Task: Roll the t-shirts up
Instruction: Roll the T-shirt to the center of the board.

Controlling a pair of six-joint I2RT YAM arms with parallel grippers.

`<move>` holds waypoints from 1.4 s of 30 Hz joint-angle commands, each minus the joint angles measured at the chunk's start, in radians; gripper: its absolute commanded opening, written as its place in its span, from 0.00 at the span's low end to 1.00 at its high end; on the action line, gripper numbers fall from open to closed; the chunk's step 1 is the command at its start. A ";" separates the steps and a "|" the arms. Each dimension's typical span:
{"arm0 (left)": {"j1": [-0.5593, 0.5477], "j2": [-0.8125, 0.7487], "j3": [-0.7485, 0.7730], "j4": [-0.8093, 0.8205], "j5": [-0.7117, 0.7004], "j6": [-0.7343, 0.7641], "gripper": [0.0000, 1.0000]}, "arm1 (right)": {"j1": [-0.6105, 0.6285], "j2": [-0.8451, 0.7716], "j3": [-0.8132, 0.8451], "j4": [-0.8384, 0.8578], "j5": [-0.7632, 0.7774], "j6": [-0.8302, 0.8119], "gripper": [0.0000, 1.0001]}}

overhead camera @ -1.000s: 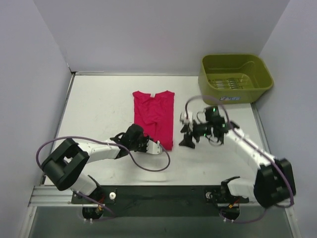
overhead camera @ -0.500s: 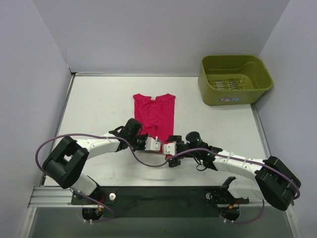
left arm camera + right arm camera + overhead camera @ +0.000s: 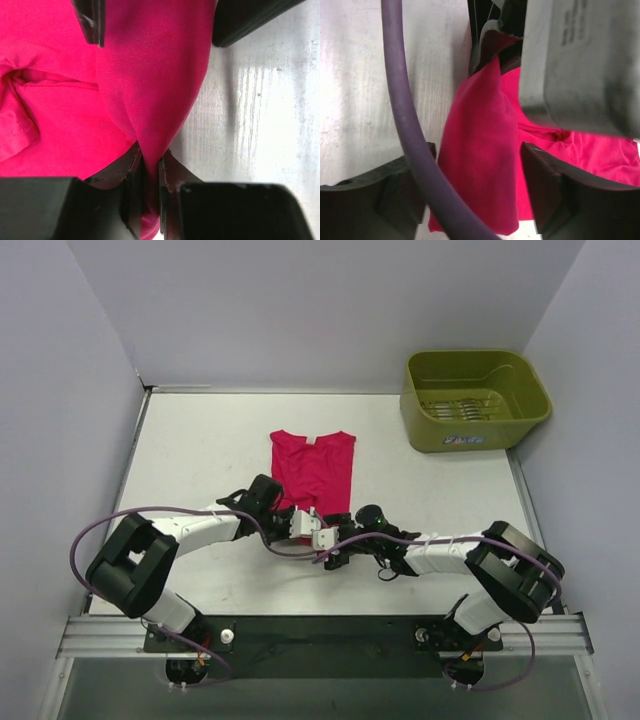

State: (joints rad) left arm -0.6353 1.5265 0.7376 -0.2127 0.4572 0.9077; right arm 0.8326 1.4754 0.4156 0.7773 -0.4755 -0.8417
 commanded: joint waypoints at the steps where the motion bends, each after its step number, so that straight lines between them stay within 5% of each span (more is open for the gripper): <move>1: 0.016 0.024 0.028 -0.114 0.123 -0.018 0.19 | -0.012 0.042 0.087 -0.096 0.000 -0.002 0.55; 5: 0.055 0.047 0.078 -0.172 0.155 -0.015 0.19 | -0.021 0.025 0.140 -0.275 -0.020 0.012 0.33; 9: 0.074 0.060 0.138 -0.252 0.205 0.023 0.19 | -0.032 -0.001 0.179 -0.427 -0.031 0.049 0.22; 13: 0.100 0.136 0.326 -0.518 0.310 0.060 0.18 | -0.098 0.011 0.308 -0.622 -0.121 0.199 0.14; 27: 0.148 0.533 0.782 -1.204 0.517 0.308 0.15 | -0.283 0.175 0.551 -1.021 -0.446 0.426 0.08; 33: 0.151 0.679 0.920 -1.364 0.538 0.382 0.15 | -0.339 0.285 0.661 -1.174 -0.581 0.435 0.07; 42: 0.152 0.810 1.034 -1.360 0.508 0.344 0.16 | -0.437 0.471 0.804 -1.256 -0.626 0.532 0.05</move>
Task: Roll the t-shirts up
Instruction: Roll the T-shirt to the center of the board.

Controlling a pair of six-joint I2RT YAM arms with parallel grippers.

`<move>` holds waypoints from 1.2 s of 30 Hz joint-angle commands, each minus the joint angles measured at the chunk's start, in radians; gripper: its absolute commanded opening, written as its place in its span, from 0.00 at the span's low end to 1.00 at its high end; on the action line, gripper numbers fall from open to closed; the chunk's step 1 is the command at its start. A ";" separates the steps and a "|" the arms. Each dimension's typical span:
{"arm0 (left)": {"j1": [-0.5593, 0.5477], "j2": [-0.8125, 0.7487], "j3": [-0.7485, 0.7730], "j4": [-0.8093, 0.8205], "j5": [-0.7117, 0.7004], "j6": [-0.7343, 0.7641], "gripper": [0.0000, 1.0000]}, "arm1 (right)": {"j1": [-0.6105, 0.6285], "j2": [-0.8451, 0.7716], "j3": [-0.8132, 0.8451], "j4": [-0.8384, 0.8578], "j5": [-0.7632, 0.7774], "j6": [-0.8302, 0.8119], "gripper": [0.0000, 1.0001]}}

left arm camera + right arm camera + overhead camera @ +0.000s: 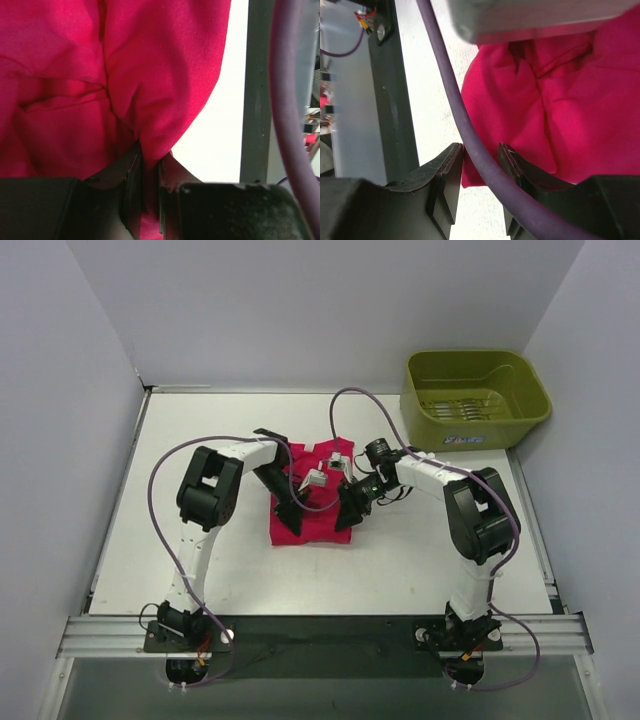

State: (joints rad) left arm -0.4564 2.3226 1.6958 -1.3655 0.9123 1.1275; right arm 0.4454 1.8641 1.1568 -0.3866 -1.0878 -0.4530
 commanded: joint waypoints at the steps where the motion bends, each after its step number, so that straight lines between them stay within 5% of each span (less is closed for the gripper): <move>1: -0.027 0.018 0.077 -0.207 0.050 0.123 0.16 | -0.059 0.089 0.070 -0.090 0.012 0.157 0.10; 7: -0.025 -0.054 0.039 -0.207 0.049 0.129 0.17 | -0.111 -0.113 -0.021 0.001 0.098 0.094 0.34; 12: -0.027 -0.123 -0.034 -0.204 0.066 0.134 0.18 | -0.070 -0.437 -0.309 0.378 0.372 -0.021 0.52; 15: -0.028 -0.150 -0.096 -0.163 0.068 0.117 0.18 | 0.080 -0.649 -0.578 0.700 0.605 -0.090 0.80; 16: -0.028 -0.163 -0.110 -0.153 0.068 0.115 0.18 | 0.105 -0.654 -0.612 0.733 0.617 -0.089 0.93; 18: -0.030 -0.170 -0.146 -0.124 0.057 0.107 0.18 | 0.150 -0.637 -0.605 0.684 0.600 -0.052 1.00; 20: -0.027 -0.178 -0.168 -0.110 0.057 0.101 0.18 | 0.165 -0.597 -0.576 0.648 0.519 -0.043 1.00; 26: -0.025 -0.203 -0.202 -0.098 0.046 0.113 0.18 | 0.242 -0.553 -0.677 0.942 0.557 -0.030 1.00; 36: -0.021 -0.189 -0.194 -0.099 0.071 0.121 0.18 | 0.268 -0.372 -0.622 0.982 0.447 -0.033 1.00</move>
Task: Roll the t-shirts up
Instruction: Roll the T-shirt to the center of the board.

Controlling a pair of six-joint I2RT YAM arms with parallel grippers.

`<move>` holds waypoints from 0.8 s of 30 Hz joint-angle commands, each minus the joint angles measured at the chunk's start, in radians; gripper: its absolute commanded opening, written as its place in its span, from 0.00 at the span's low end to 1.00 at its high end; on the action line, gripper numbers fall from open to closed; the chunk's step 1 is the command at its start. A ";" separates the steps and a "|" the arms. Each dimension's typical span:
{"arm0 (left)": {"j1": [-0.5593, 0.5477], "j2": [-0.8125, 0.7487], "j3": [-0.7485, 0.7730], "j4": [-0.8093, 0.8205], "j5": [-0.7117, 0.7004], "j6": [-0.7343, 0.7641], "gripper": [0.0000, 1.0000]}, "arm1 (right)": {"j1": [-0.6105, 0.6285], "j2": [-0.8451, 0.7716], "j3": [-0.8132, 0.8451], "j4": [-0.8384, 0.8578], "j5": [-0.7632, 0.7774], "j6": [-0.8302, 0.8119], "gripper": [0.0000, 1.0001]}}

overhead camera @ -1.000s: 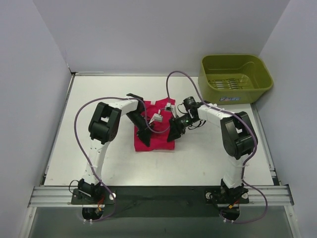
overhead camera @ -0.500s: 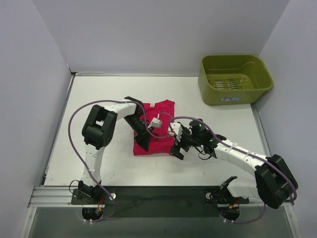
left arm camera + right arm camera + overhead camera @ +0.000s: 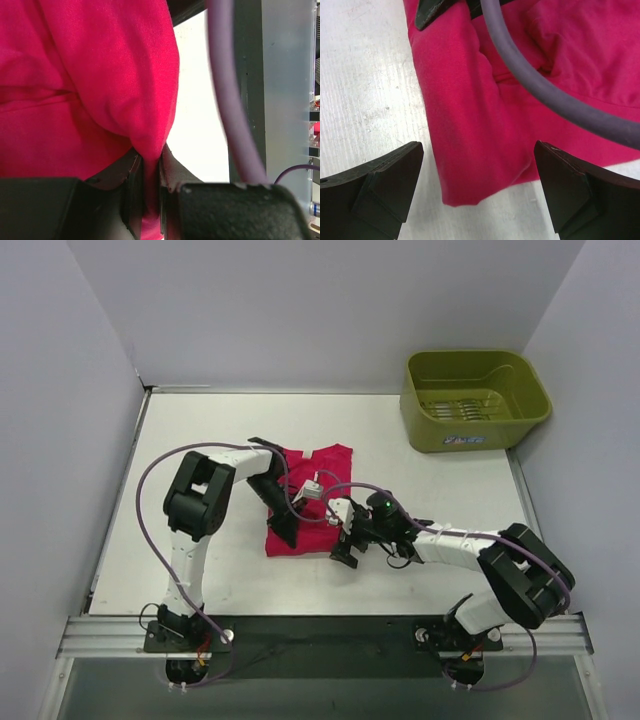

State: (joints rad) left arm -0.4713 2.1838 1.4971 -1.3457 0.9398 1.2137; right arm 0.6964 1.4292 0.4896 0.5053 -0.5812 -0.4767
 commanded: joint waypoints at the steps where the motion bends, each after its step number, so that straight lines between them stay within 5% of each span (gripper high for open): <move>1: -0.004 -0.052 0.000 -0.119 0.048 0.038 0.18 | 0.020 0.082 0.058 0.101 -0.060 -0.007 1.00; 5: -0.004 -0.048 -0.008 -0.127 0.054 0.041 0.18 | 0.017 0.143 0.082 0.137 -0.081 0.016 0.89; 8: -0.004 -0.038 -0.005 -0.161 0.056 0.066 0.18 | -0.001 0.163 0.160 0.007 -0.167 0.036 0.60; 11: -0.006 -0.012 0.020 -0.228 0.062 0.119 0.18 | -0.035 0.174 0.223 -0.123 -0.271 0.108 0.43; 17: -0.006 0.034 0.071 -0.227 0.028 0.119 0.20 | -0.086 0.233 0.264 -0.260 -0.434 0.286 0.24; 24: -0.006 0.068 0.100 -0.228 -0.047 0.098 0.19 | -0.150 0.350 0.273 -0.315 -0.631 0.426 0.19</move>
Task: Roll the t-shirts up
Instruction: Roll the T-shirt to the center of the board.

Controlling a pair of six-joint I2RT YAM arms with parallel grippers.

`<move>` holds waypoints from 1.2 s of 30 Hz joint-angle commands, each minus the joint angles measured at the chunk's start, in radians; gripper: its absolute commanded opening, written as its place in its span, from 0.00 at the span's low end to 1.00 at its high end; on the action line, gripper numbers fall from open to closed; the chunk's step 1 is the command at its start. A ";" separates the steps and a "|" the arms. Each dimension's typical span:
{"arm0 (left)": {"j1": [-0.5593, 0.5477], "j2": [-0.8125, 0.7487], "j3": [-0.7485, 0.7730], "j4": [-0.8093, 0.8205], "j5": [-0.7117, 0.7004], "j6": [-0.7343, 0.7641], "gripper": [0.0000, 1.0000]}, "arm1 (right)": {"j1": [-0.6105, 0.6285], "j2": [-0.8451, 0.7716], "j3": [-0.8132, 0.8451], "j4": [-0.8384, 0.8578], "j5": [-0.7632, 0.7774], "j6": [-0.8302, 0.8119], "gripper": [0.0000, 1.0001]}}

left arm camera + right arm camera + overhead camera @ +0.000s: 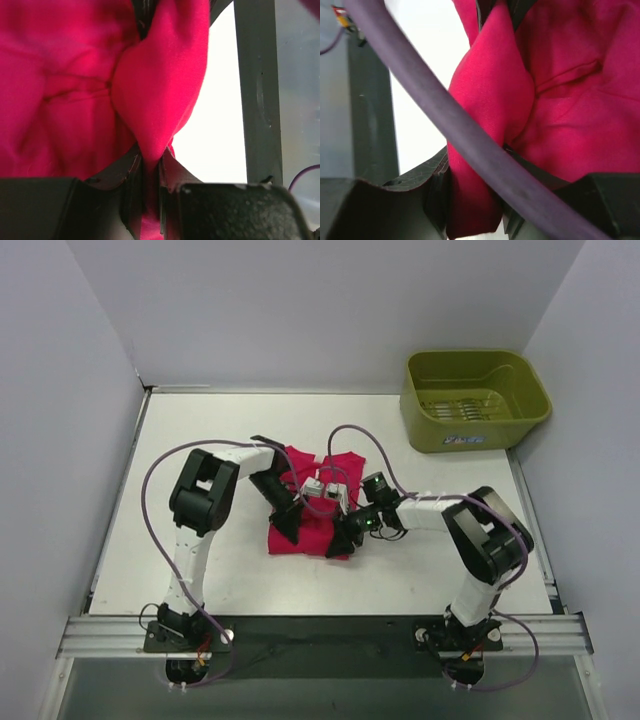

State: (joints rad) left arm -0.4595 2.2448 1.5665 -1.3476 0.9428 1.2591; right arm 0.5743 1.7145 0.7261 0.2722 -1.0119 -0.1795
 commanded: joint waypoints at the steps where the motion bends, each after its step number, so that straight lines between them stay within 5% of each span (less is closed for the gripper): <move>1: -0.019 0.006 0.014 -0.226 -0.058 0.049 0.18 | -0.045 0.080 0.056 -0.117 -0.220 0.120 0.18; 9: -0.070 -0.062 -0.066 -0.226 -0.050 0.042 0.03 | -0.117 0.241 0.237 -0.563 -0.297 -0.199 0.13; 22: -0.114 0.088 -0.001 -0.226 -0.081 -0.108 0.01 | -0.128 0.239 0.211 -0.516 -0.248 -0.062 0.08; 24: -0.113 0.151 0.070 -0.228 -0.101 -0.148 0.14 | -0.139 0.266 0.219 -0.490 -0.231 -0.019 0.08; 25: -0.110 0.165 0.091 -0.228 -0.113 -0.153 0.29 | -0.143 0.284 0.216 -0.472 -0.219 0.039 0.07; 28: -0.073 0.154 0.132 -0.226 -0.093 -0.136 0.44 | -0.148 0.307 0.226 -0.449 -0.186 0.066 0.06; 29: -0.064 0.130 0.136 -0.225 -0.076 -0.138 0.62 | -0.146 0.312 0.228 -0.450 -0.168 0.077 0.06; 31: -0.041 0.099 0.150 -0.225 -0.075 -0.171 0.68 | -0.142 0.327 0.239 -0.450 -0.153 0.090 0.06; 33: -0.027 0.024 0.150 -0.225 -0.079 -0.194 0.85 | -0.140 0.335 0.245 -0.452 -0.127 0.104 0.06; 35: 0.004 -0.064 0.152 -0.225 -0.084 -0.211 0.86 | -0.133 0.336 0.249 -0.452 -0.117 0.100 0.06; 36: 0.013 -0.091 0.158 -0.226 -0.088 -0.230 0.97 | -0.131 0.336 0.249 -0.452 -0.108 0.100 0.06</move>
State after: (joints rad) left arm -0.5121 2.3318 1.6752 -1.5166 0.9306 0.9760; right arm 0.4465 2.0075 0.9745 -0.1577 -1.2697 -0.1387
